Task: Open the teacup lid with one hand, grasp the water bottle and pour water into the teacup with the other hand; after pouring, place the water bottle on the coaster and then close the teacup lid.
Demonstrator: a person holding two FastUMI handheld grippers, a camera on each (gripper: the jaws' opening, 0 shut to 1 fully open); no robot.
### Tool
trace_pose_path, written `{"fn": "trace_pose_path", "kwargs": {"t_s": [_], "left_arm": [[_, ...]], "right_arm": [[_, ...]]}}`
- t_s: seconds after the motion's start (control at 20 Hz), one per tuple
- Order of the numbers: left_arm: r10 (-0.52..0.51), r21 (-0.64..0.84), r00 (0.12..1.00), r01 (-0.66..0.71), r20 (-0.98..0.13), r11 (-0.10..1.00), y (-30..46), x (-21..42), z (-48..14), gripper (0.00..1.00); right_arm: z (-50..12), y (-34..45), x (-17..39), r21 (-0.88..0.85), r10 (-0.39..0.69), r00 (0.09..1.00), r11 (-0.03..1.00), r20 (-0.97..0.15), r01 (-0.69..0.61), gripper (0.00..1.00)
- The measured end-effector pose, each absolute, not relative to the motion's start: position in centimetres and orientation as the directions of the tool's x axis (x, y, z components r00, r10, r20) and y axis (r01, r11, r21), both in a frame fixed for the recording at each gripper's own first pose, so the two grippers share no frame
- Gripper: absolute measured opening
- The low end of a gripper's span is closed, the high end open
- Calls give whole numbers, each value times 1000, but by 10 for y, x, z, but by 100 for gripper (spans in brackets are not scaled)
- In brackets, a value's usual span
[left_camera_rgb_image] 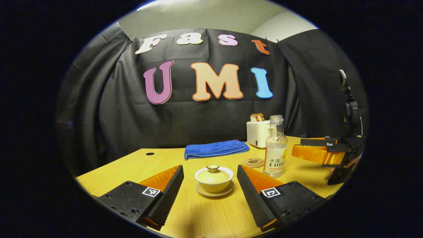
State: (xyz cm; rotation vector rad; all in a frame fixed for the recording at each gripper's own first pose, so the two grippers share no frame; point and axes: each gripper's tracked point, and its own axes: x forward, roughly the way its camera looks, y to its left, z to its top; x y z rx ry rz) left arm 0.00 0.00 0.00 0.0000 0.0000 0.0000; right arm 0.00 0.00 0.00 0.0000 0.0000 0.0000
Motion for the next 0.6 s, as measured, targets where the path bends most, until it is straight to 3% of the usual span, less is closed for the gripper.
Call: {"fn": "trace_pose_path", "kwargs": {"t_s": [0.45,0.6], "left_arm": [[3,-16,1000,-3,-18,1000,5,3,-4,97],[26,-20,999,-26,-21,999,10,1,-4,95]], "right_arm": [[0,0,10,-44,-28,1000,999,3,28,92],[1,-4,10,-45,-52,999,998,5,52,95]]}}
